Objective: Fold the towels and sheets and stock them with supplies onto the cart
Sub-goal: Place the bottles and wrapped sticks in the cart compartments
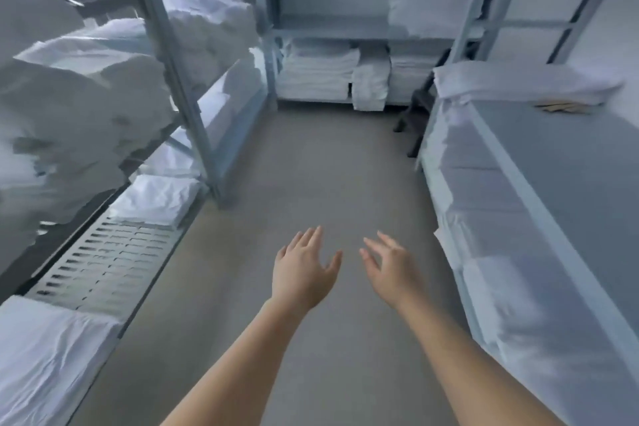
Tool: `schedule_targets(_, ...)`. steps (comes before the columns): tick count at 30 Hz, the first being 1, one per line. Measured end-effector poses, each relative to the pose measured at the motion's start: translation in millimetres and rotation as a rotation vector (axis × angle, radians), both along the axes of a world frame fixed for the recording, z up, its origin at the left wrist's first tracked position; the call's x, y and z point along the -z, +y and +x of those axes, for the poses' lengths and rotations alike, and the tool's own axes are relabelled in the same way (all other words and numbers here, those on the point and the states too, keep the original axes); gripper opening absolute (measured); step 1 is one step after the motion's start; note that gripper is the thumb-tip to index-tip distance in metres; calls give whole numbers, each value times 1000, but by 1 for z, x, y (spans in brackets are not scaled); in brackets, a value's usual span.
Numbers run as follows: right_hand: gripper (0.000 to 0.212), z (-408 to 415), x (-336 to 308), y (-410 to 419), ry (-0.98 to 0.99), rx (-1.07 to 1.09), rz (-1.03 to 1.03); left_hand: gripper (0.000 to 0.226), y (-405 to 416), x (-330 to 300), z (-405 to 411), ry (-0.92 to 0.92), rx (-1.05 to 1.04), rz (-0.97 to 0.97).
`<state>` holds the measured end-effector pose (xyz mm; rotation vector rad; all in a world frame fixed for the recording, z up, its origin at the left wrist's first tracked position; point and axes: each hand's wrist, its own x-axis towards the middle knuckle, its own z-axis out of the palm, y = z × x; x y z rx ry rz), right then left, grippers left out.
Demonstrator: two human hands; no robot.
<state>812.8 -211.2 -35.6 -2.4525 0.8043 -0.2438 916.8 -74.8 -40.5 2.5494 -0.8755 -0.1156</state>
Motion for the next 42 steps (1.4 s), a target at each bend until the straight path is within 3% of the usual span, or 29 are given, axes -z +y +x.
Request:
schedule_targets(7,41,8,10,-51,24,280,-36,66,-69,13,56,5,227,-6)
schedule_targets(19,41,60,29,-144,38,538,-74,63,-192,19,134,69,402,-34)
schedule_targets(33,41,155,40,-389,51,573,-34,64,-465,23,216,52,528,-16)
schedule_targets(42,44,212,29,-515,47,594,-15,66,-598,15,269,67,553,-6)
